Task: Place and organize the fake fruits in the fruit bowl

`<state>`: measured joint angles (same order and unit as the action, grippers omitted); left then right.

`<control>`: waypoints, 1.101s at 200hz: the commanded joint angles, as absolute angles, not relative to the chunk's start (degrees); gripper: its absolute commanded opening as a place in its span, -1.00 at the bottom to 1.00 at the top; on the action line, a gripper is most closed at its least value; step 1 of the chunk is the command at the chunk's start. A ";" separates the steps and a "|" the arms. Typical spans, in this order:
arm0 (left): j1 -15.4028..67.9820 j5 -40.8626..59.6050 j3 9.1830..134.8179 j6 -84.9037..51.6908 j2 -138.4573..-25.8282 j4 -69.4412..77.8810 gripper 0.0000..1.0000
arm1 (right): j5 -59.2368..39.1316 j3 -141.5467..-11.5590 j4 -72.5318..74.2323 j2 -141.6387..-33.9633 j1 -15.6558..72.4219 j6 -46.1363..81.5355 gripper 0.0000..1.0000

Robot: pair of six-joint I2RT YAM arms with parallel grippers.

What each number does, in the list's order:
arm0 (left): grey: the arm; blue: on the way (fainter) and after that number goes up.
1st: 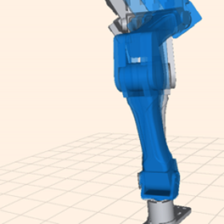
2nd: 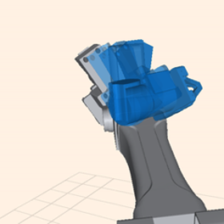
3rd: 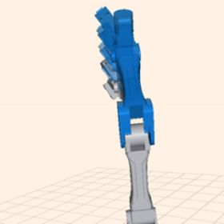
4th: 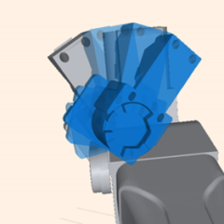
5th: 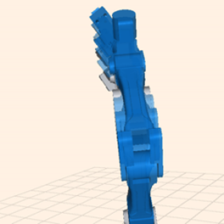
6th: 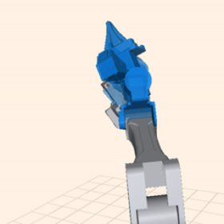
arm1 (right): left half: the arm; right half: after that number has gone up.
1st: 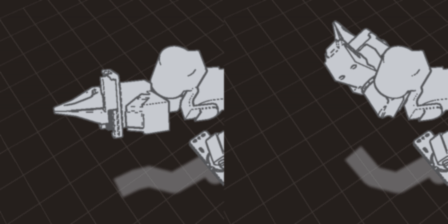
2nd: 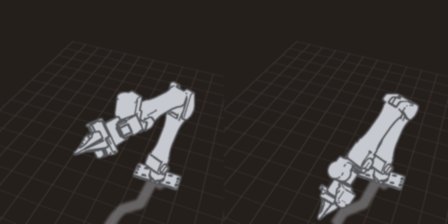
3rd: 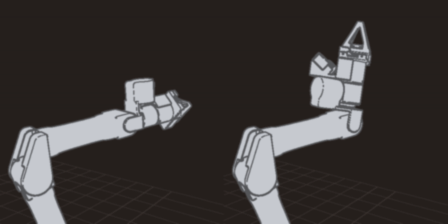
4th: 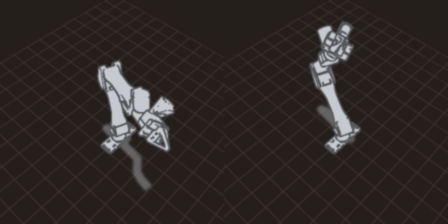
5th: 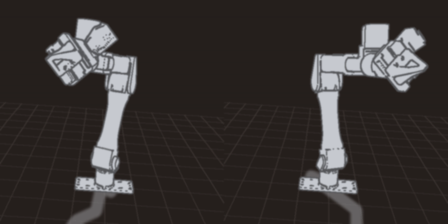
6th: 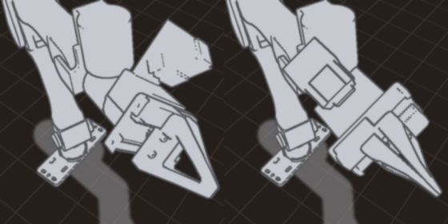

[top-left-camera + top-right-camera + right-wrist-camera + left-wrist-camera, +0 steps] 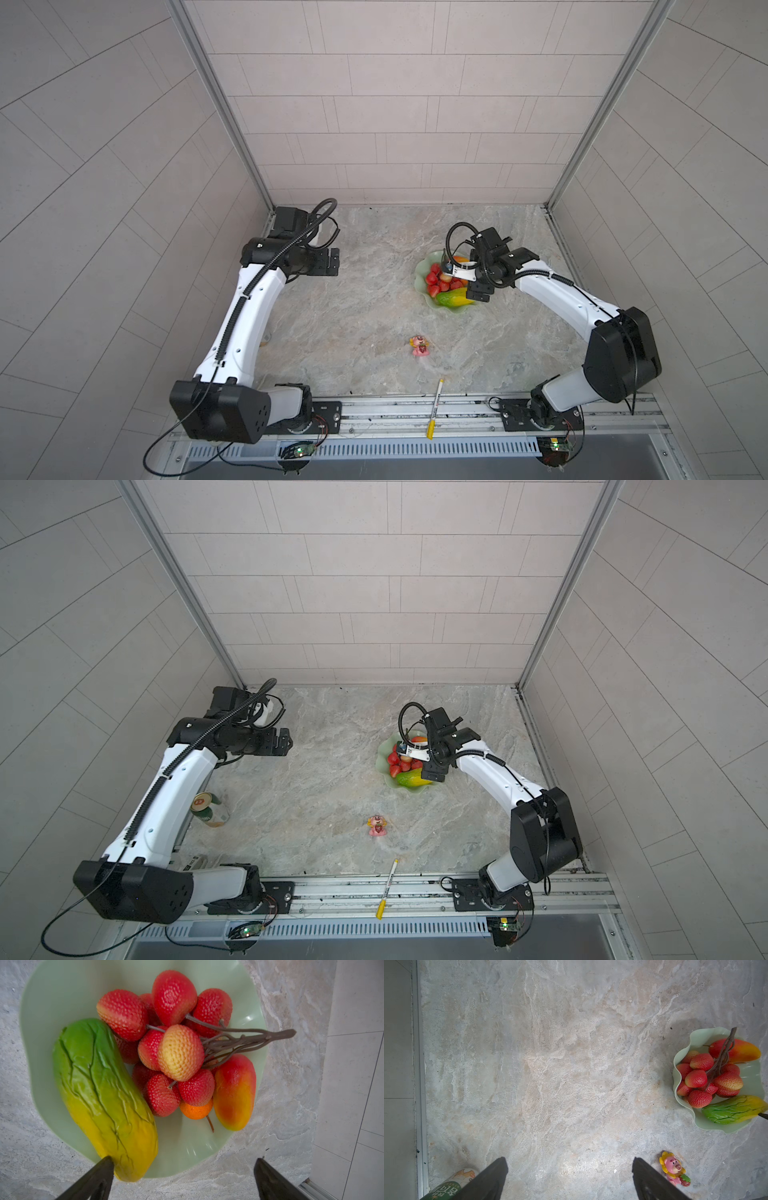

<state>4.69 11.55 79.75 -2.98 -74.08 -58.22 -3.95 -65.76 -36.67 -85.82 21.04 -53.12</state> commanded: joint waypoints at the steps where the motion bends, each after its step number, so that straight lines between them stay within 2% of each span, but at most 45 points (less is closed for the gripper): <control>1: 4.96 11.15 79.37 -2.63 -73.42 -58.06 1.00 | -3.43 -66.14 -36.32 -86.49 20.87 -52.20 0.99; 39: 5.00 10.87 79.54 -2.64 -73.23 -58.10 1.00 | -5.21 -66.88 -37.74 -83.33 20.92 -50.85 0.99; 99: 5.01 11.06 80.80 -2.66 -73.36 -57.64 1.00 | -6.06 -64.58 -34.74 -65.32 19.51 -42.98 0.99; 114: 5.01 10.74 80.97 -2.55 -73.17 -57.04 1.00 | 0.48 -61.79 -27.15 -60.76 18.37 -28.72 0.99; 135: 5.06 8.00 77.60 -2.72 -71.70 -51.51 1.00 | 16.73 -56.42 -17.98 -54.93 14.96 -6.47 0.99; 157: 4.18 4.69 72.19 -2.98 -69.26 -44.24 1.00 | 23.91 -50.15 -15.66 -49.73 8.29 8.72 0.99; 183: 4.06 0.54 68.20 -2.43 -64.42 -38.42 1.00 | 28.05 -40.00 -9.99 -46.29 4.01 13.83 0.99; 220: 4.11 1.66 49.25 -2.78 -53.83 -13.61 1.00 | 29.30 -26.52 6.54 -49.02 3.78 9.97 0.99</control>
